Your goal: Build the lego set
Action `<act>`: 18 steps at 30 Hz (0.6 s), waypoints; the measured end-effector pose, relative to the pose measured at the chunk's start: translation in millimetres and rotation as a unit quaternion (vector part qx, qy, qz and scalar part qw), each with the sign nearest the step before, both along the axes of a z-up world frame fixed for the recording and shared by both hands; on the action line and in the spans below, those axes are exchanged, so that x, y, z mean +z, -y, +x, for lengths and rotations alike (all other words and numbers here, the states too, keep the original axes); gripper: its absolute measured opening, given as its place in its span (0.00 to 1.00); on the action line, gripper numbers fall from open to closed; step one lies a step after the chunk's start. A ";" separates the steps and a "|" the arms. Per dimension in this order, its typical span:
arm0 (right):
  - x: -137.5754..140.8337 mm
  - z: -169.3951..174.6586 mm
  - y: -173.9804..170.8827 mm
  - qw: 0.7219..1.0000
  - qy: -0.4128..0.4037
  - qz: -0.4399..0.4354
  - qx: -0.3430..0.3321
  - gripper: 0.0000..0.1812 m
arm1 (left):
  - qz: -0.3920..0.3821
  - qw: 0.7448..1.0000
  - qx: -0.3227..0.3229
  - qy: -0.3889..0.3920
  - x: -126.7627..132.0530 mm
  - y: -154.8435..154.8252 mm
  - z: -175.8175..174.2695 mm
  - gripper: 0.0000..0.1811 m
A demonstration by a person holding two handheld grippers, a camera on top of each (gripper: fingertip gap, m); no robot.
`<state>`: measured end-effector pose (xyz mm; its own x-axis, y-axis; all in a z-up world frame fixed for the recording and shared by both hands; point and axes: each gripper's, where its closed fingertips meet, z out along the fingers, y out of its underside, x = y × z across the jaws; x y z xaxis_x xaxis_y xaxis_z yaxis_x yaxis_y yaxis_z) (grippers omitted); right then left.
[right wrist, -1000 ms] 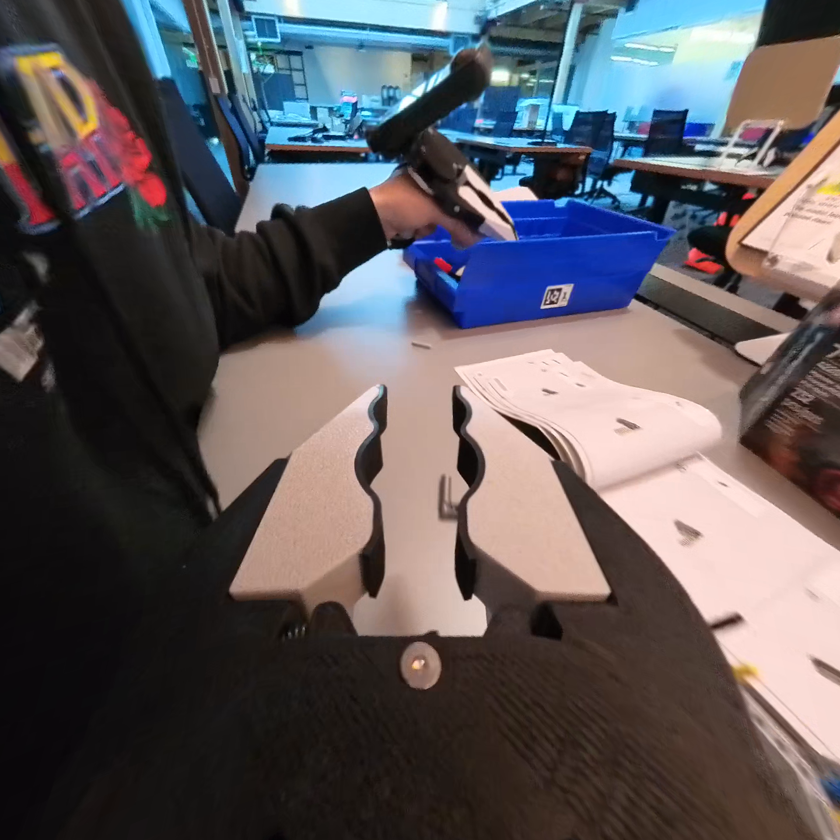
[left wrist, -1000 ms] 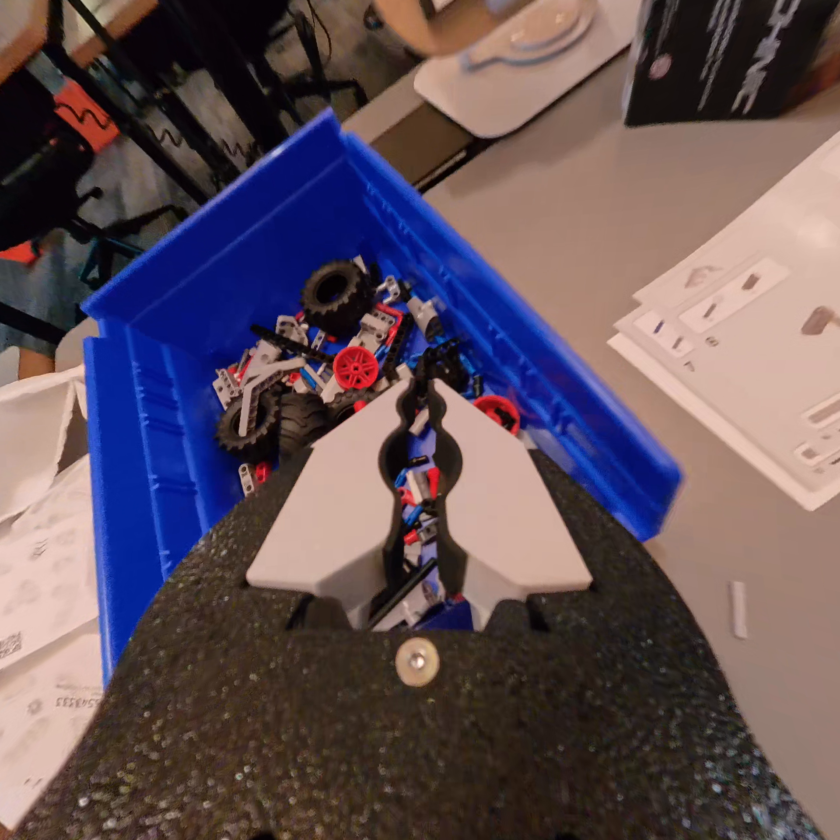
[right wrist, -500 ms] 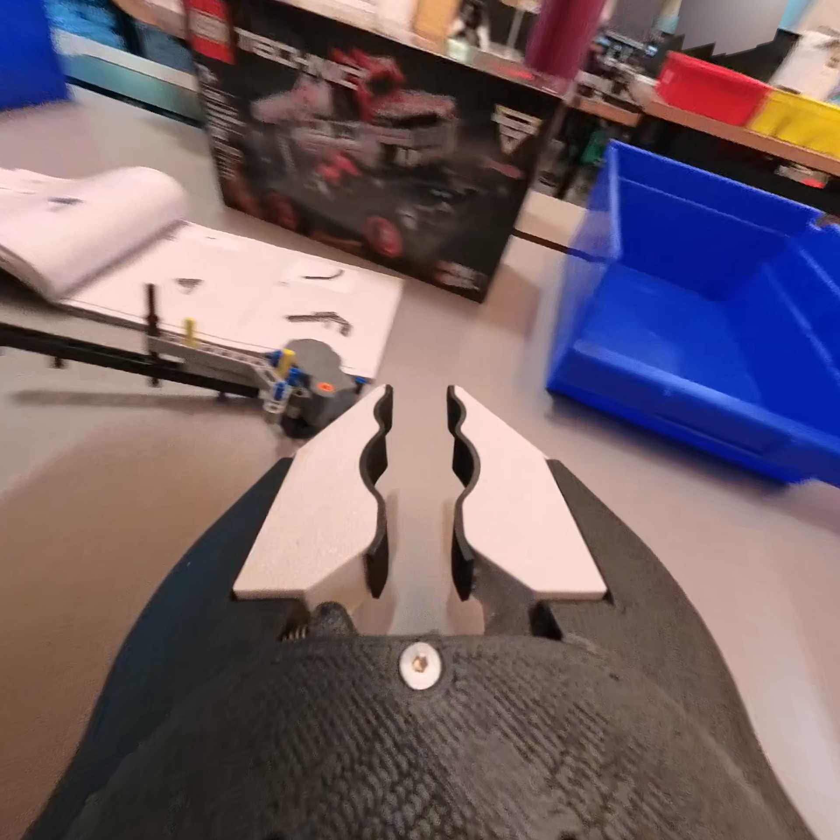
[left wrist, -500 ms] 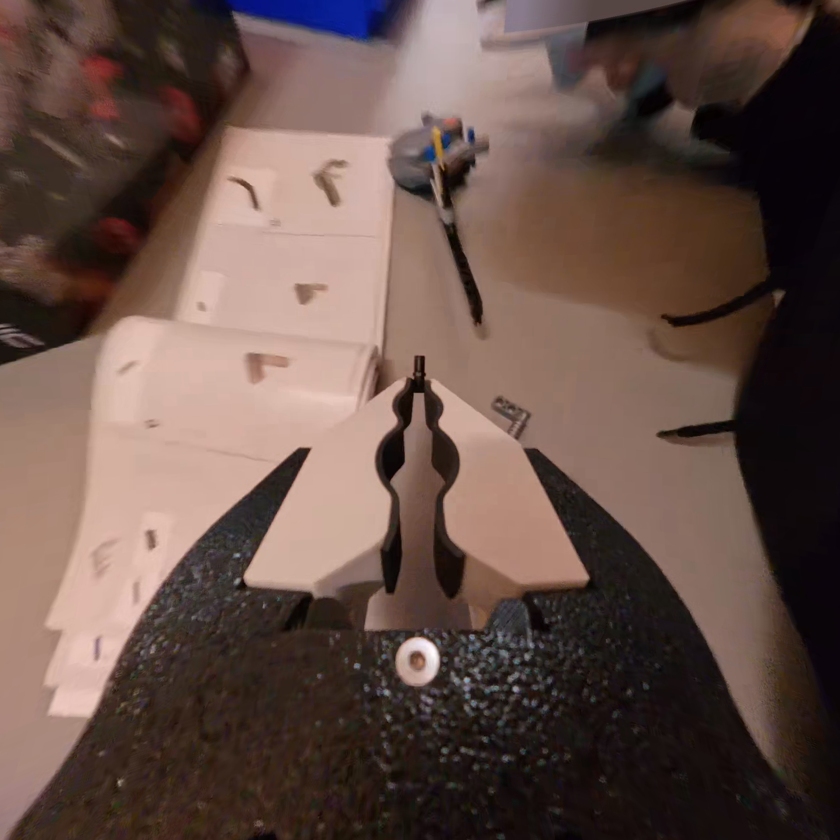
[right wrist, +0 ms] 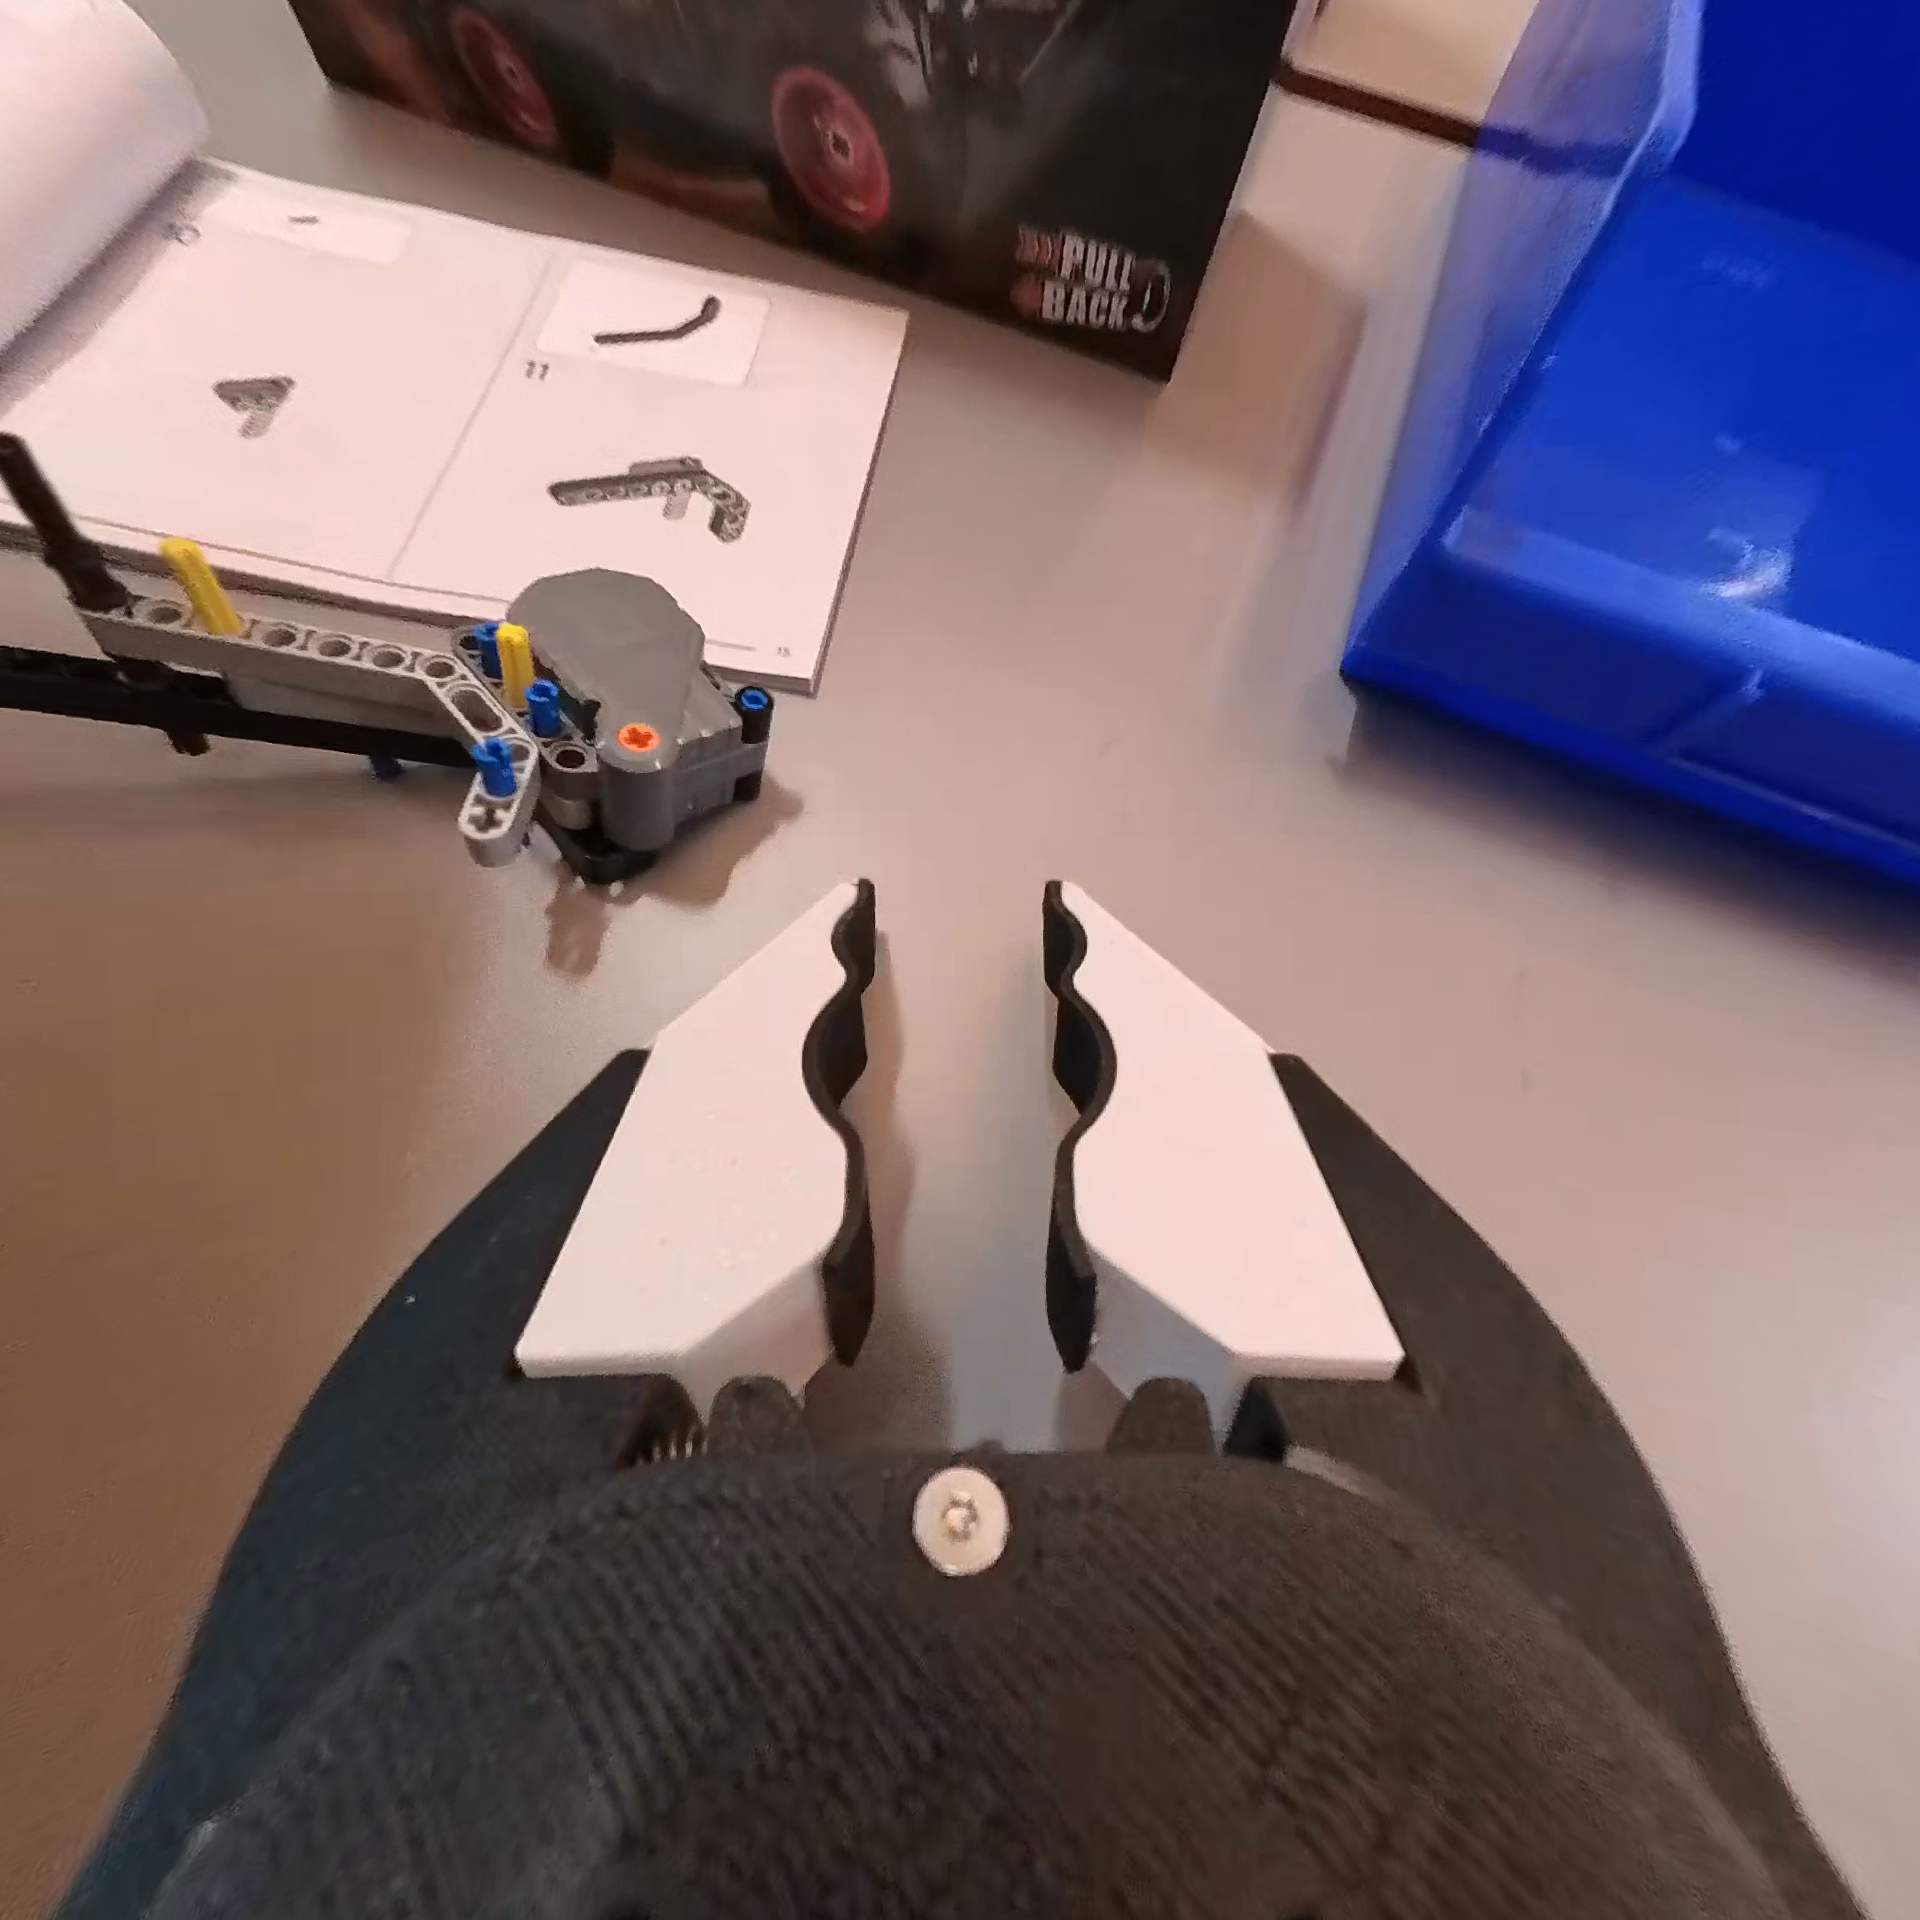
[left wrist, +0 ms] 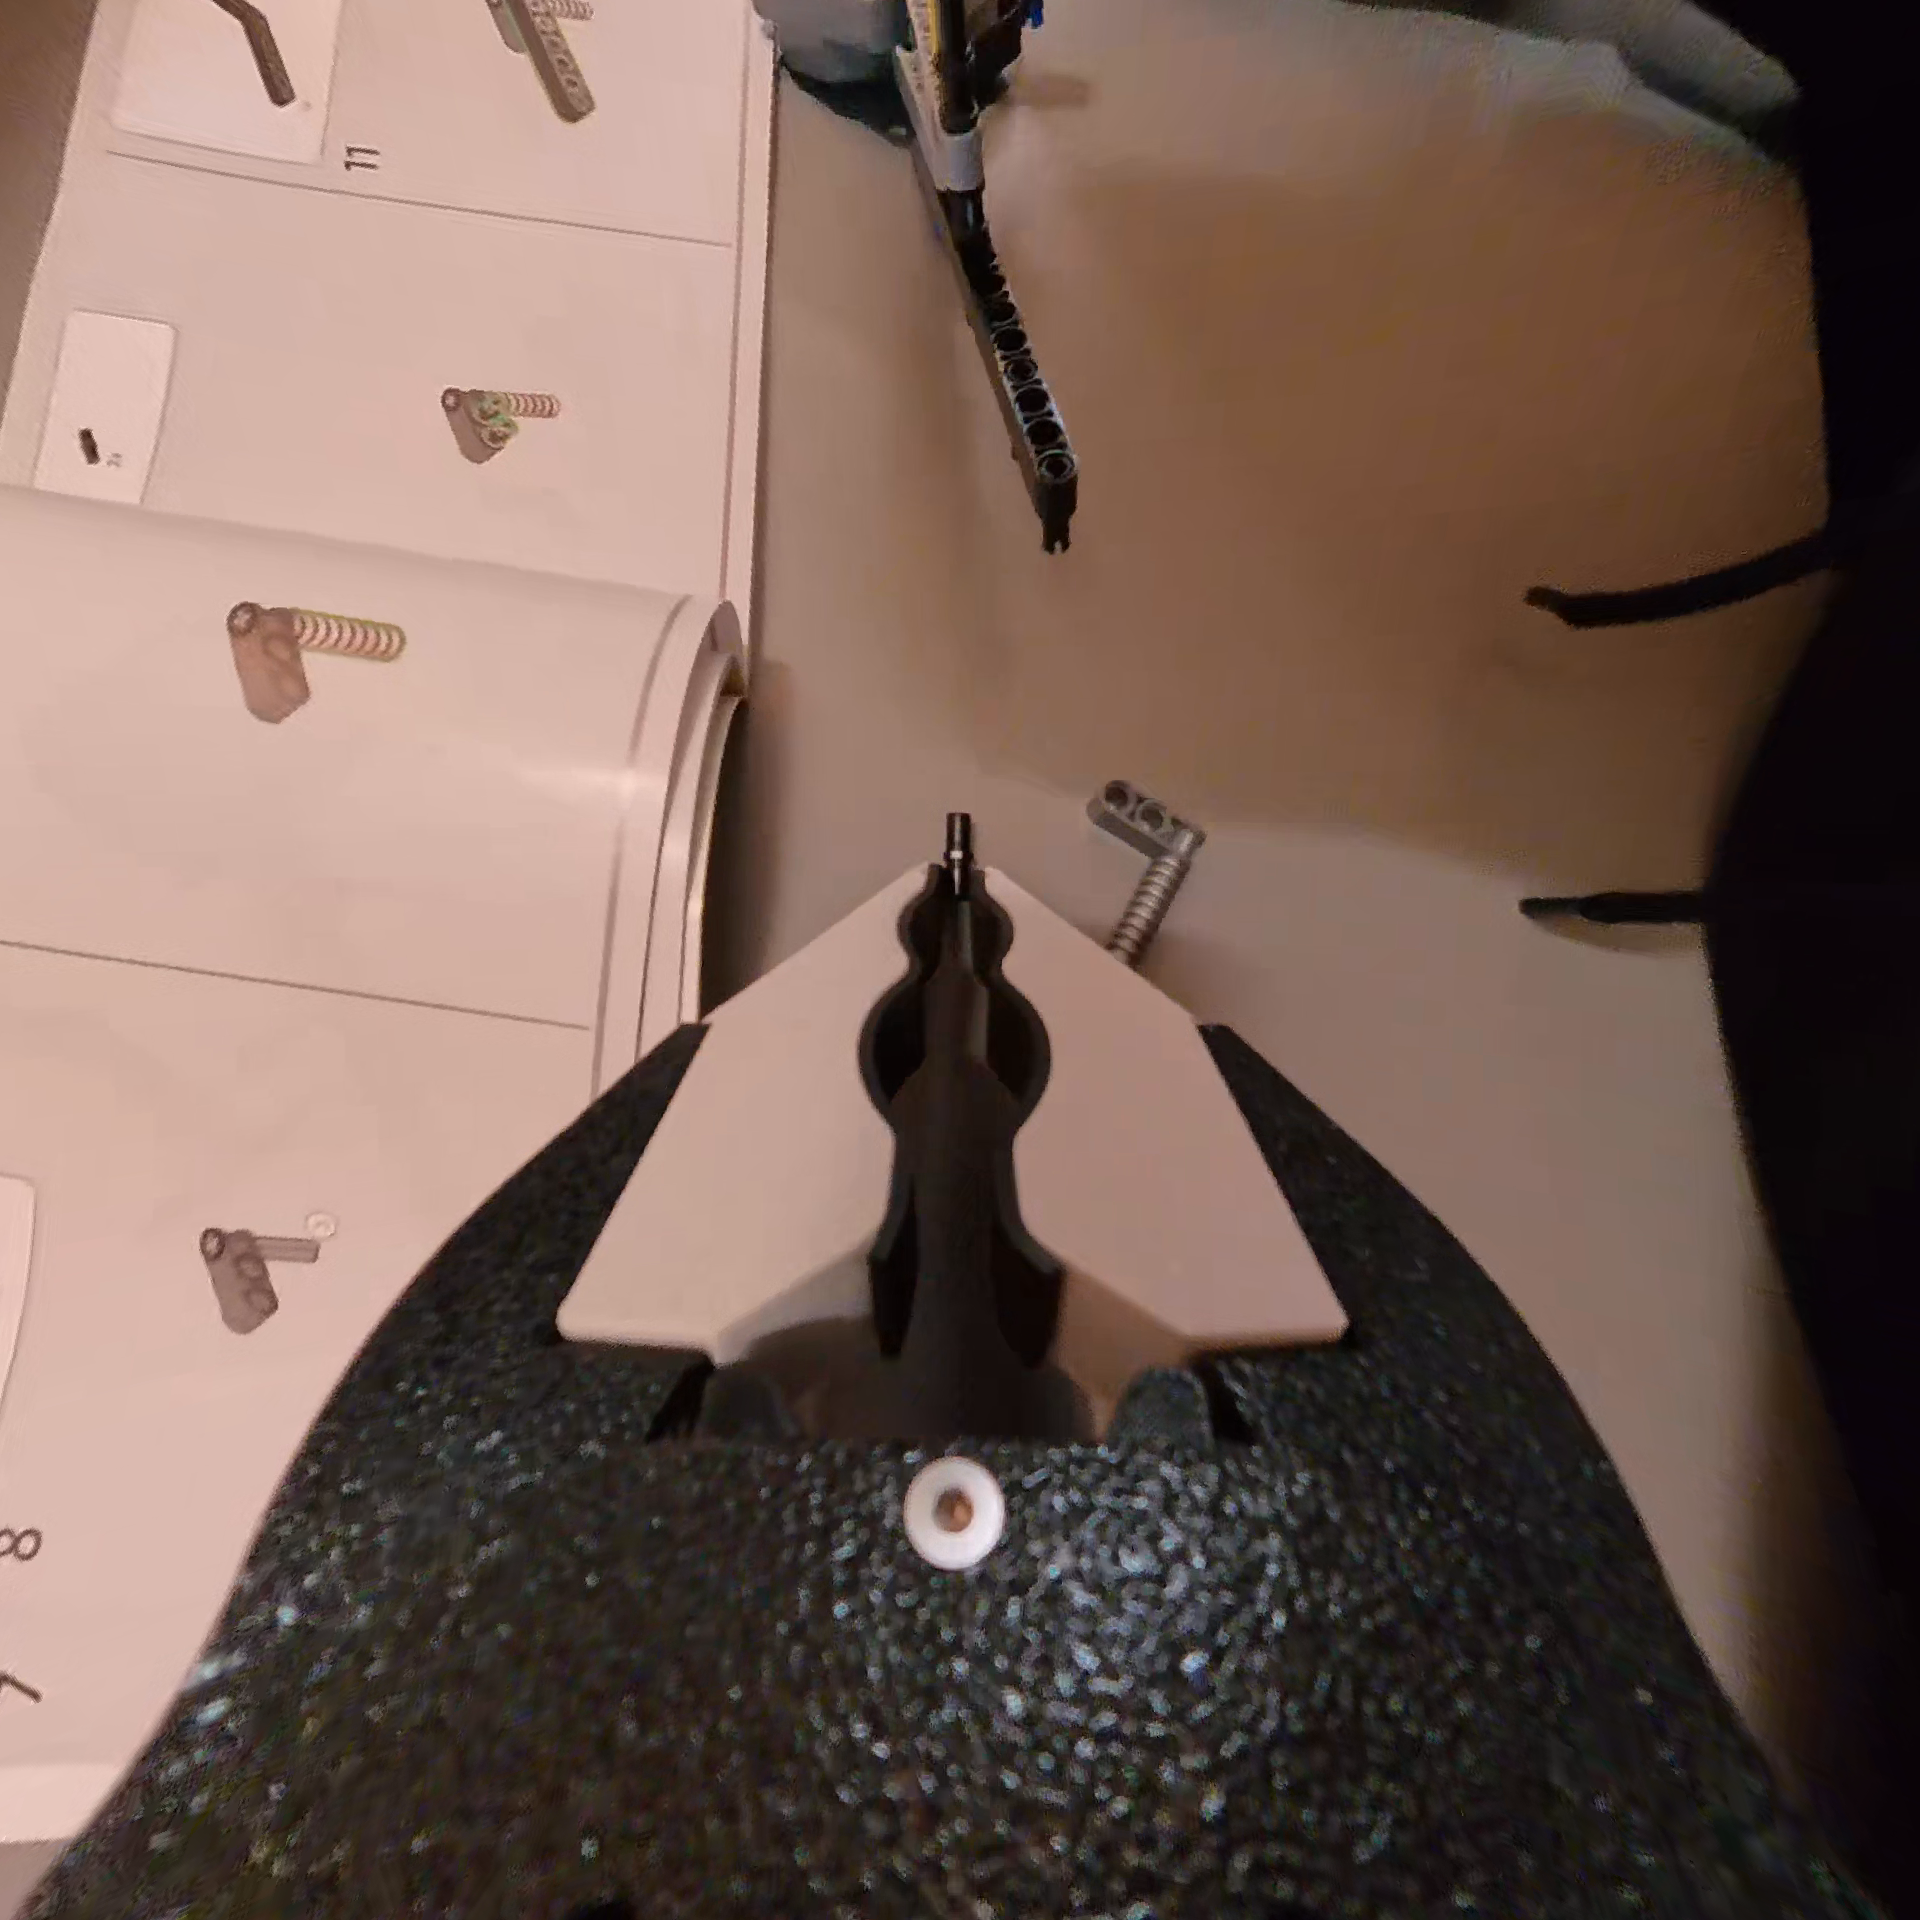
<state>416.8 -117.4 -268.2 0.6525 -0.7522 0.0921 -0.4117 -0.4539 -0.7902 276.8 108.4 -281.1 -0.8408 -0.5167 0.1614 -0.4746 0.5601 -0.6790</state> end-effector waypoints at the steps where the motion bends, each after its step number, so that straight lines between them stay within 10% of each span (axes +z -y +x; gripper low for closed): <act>1: -2.9 0.7 0.6 1.000 -0.008 -0.005 -0.003 0.17 | 0.002 1.000 0.002 0.002 -0.5 -0.8 0.3 0.01; 18: -9.9 2.9 2.8 1.000 -0.020 -0.021 -0.008 0.14 | -0.047 0.998 0.039 0.033 21.5 -27.7 0.8 0.06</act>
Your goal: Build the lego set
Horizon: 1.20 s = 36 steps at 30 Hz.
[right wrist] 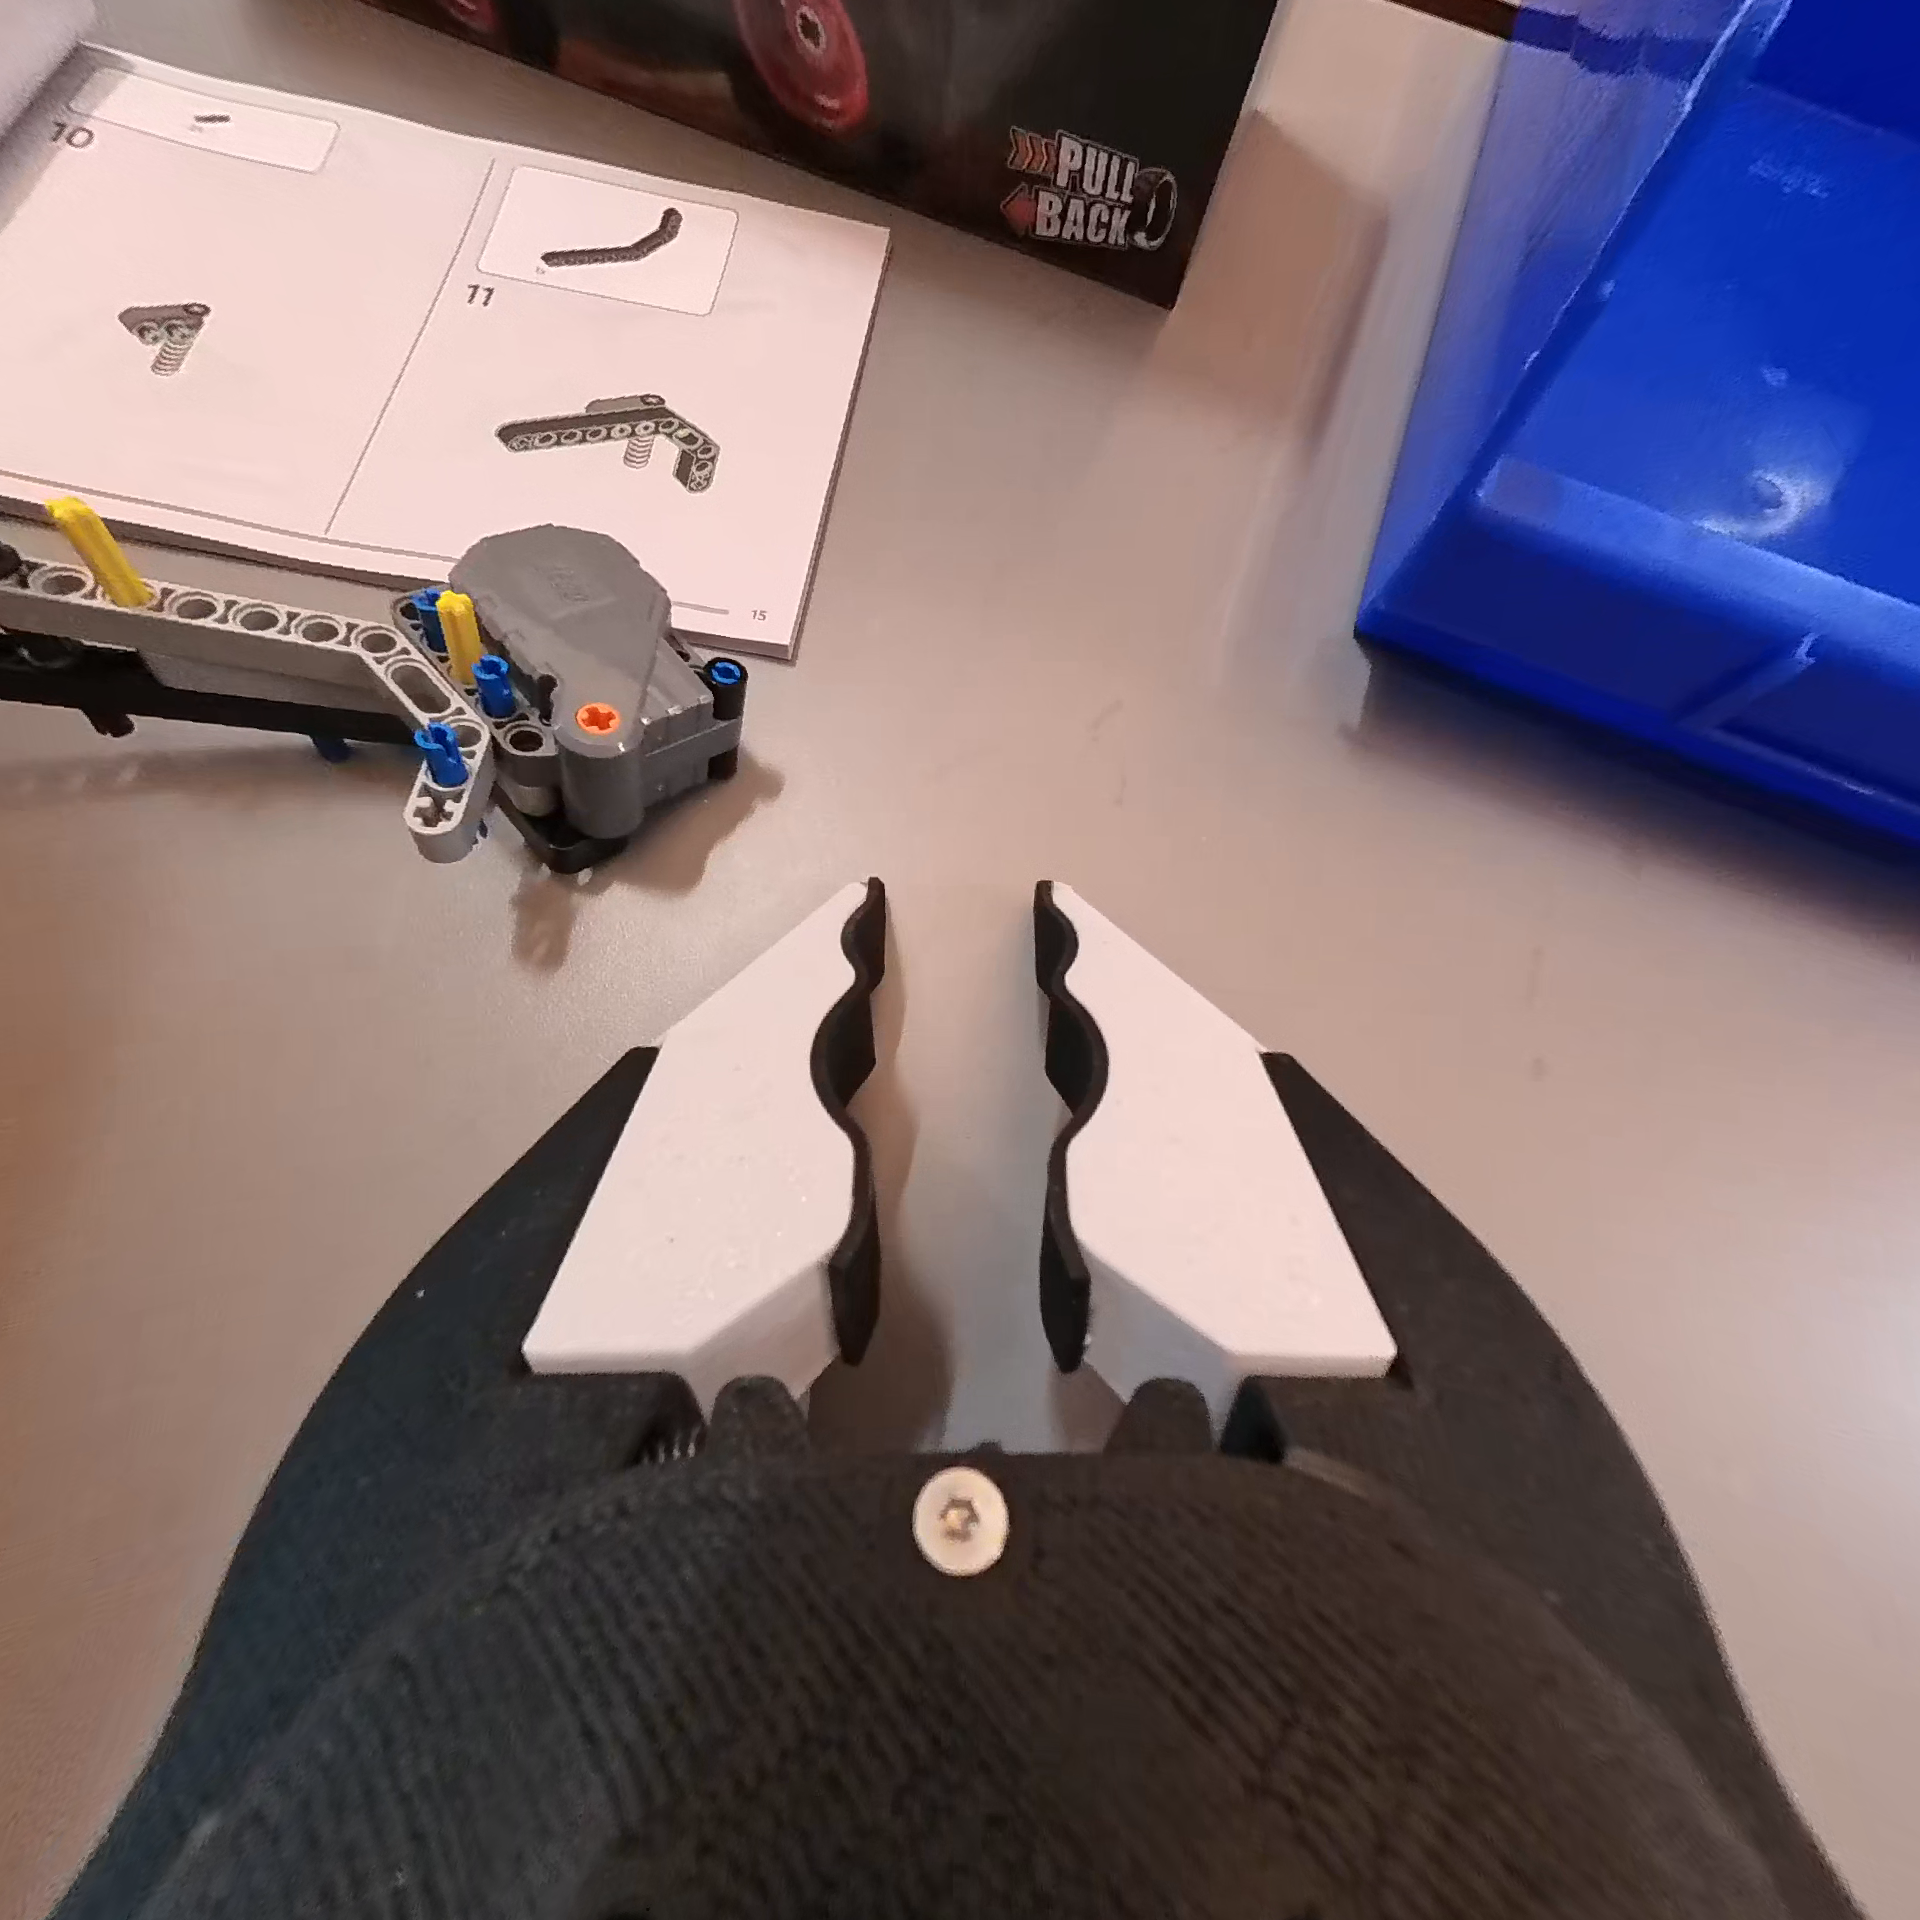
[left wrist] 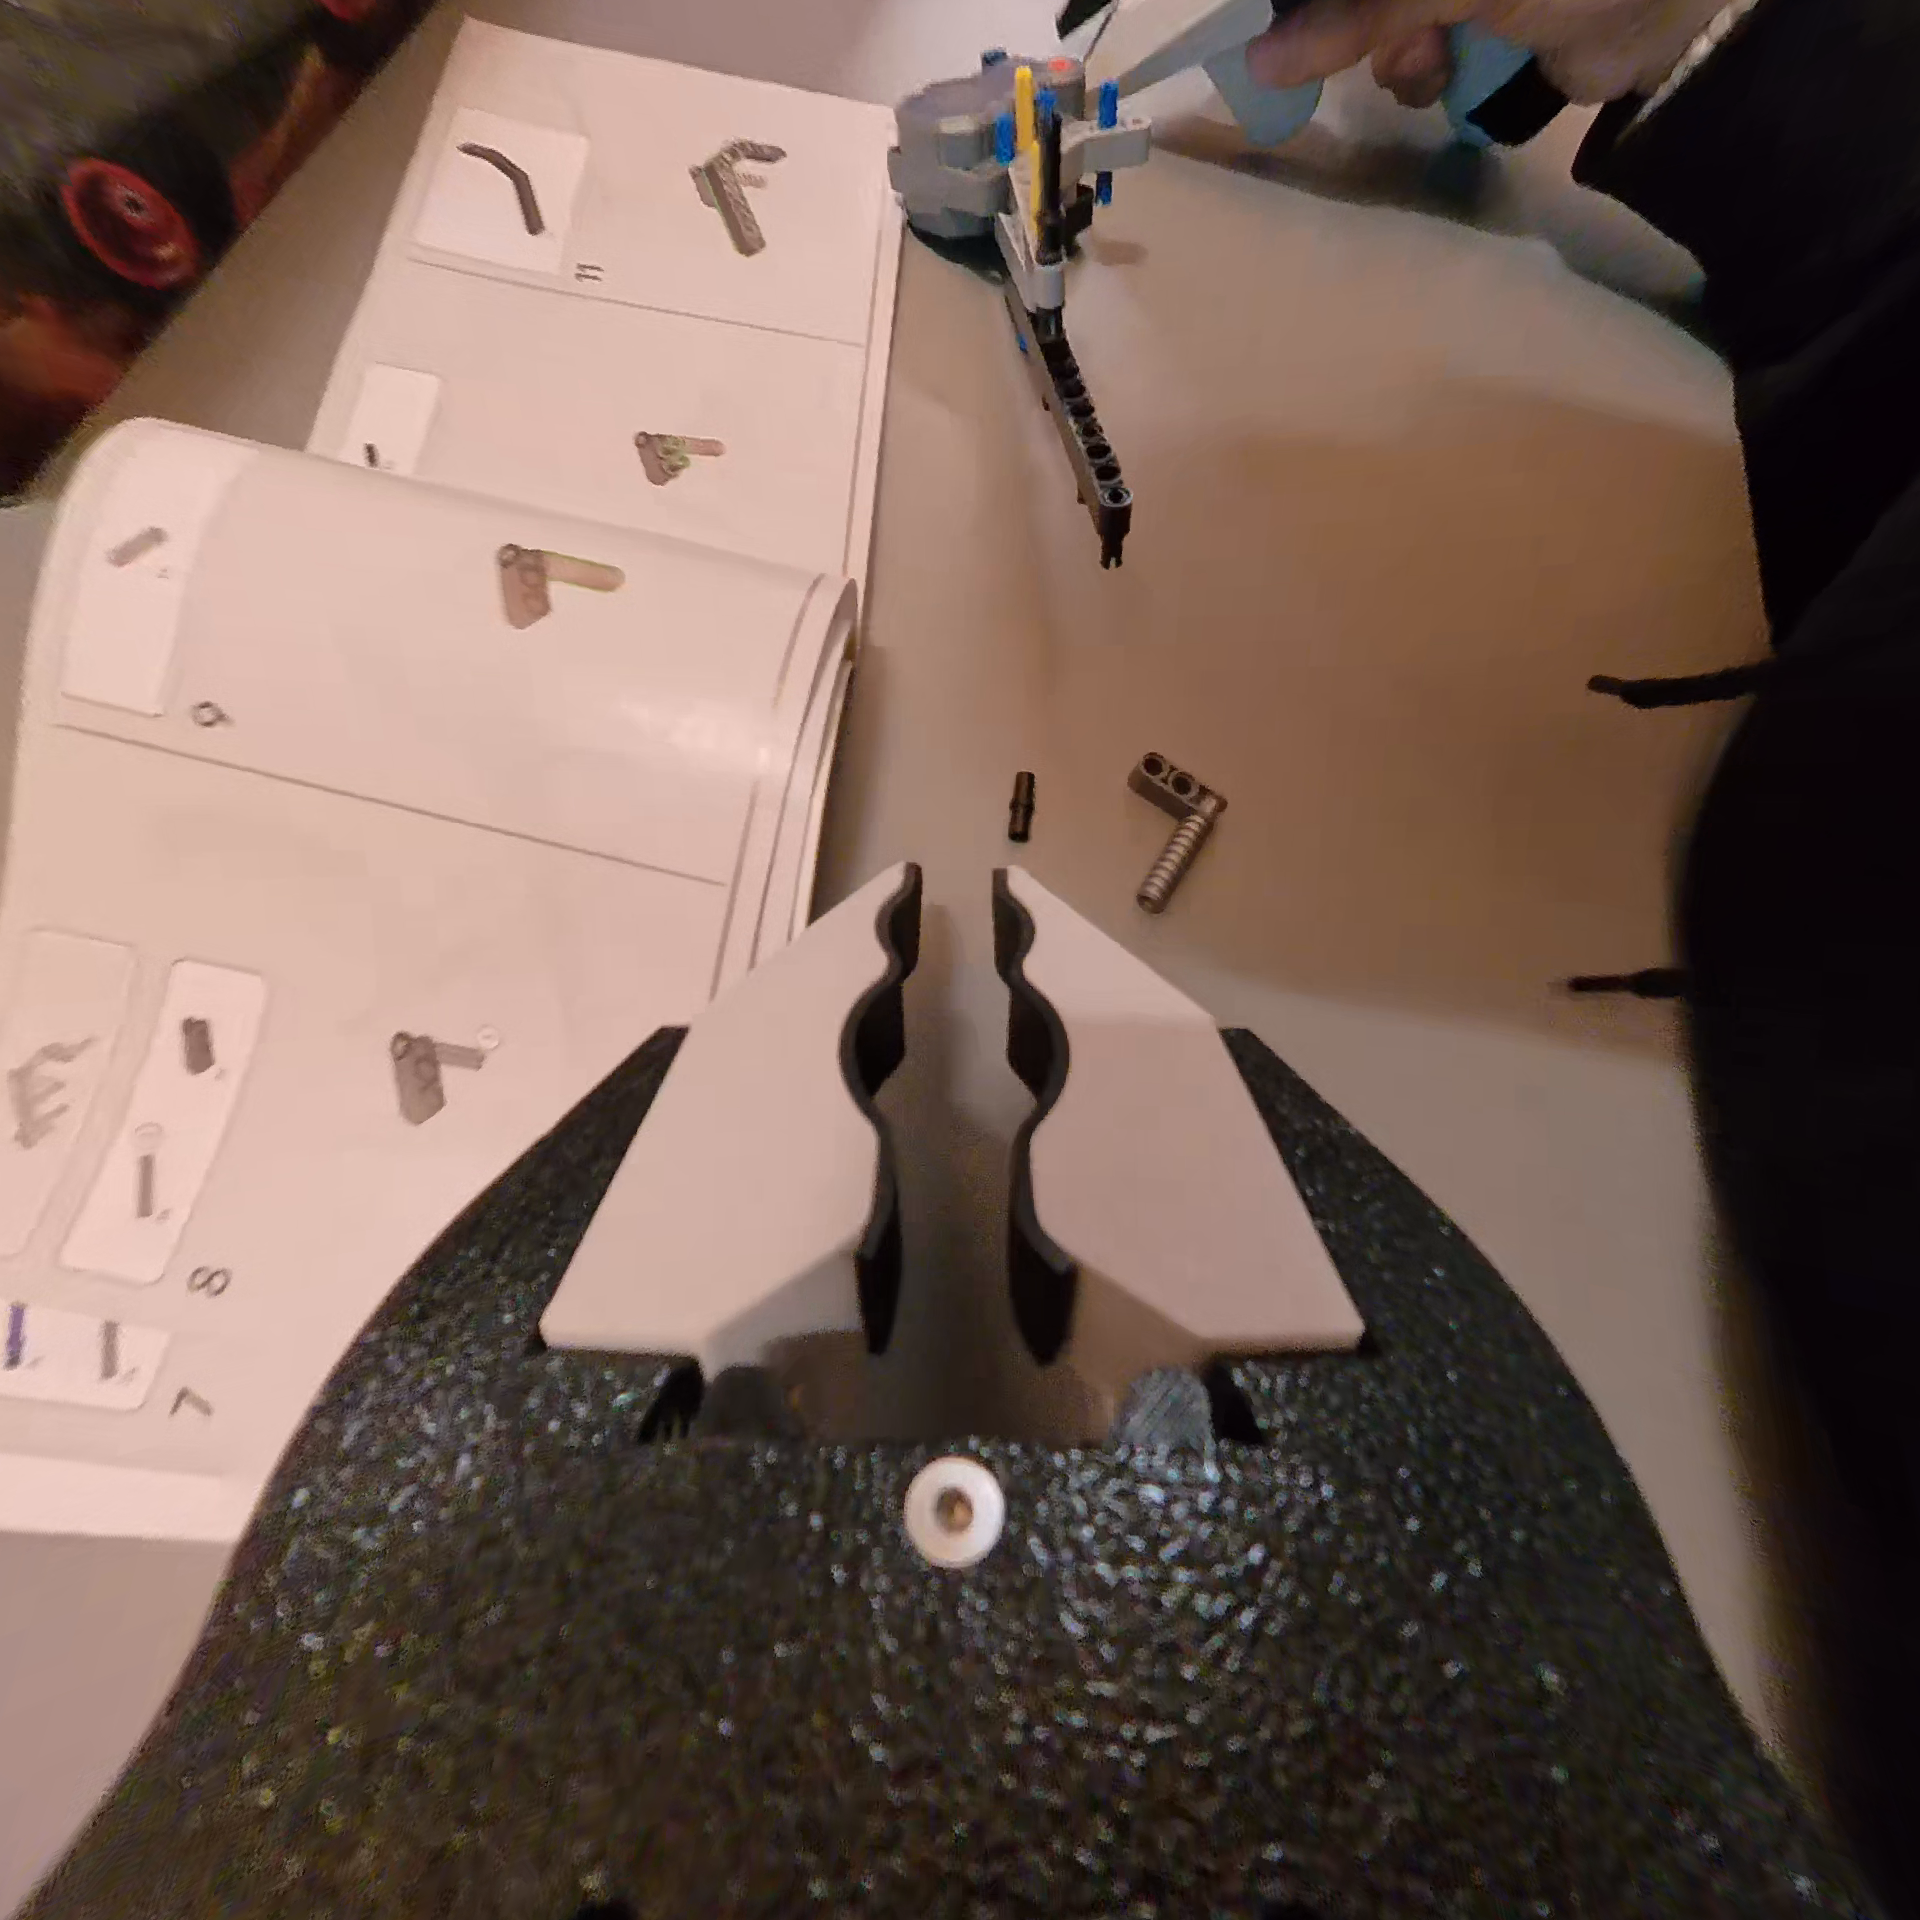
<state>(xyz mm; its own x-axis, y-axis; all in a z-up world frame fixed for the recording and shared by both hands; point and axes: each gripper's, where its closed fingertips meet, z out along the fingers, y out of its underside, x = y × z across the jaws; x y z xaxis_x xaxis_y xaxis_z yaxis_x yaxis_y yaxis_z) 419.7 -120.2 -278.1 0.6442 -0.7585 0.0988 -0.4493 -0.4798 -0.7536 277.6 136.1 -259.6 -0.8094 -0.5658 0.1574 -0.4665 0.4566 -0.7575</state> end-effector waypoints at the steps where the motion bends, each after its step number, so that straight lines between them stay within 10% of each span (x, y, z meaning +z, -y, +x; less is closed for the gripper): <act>1: -0.1 -0.1 -0.1 1.000 -0.001 0.001 0.001 0.14 | -0.007 1.000 0.006 0.003 3.9 -3.6 0.8 0.05; 6: 8.2 -3.1 -5.0 1.000 0.010 0.026 0.014 0.22 | -0.063 0.997 0.035 0.013 25.7 -14.0 2.1 0.03; 10: 69.4 -36.0 -56.8 0.979 0.073 0.135 0.134 0.19 | -0.078 0.994 0.054 0.055 46.4 -31.8 2.7 0.02; 16: 119.7 -167.4 -199.4 0.855 0.047 0.274 0.438 0.16 | -0.089 0.982 0.110 0.123 94.1 -89.2 3.1 0.01; 20: 112.9 -234.3 -264.5 0.780 -0.050 0.316 0.538 0.15 | 0.035 0.960 0.227 0.161 112.8 -187.9 9.0 0.02; 27: 100.7 -305.5 -335.3 0.693 -0.142 0.327 0.627 0.13 | 0.205 0.929 0.304 0.041 100.8 -327.3 28.4 0.08; 36: 94.0 -348.2 -357.7 0.599 -0.200 0.316 0.708 0.11 | 0.186 0.947 0.257 -0.046 44.6 -329.8 82.5 0.16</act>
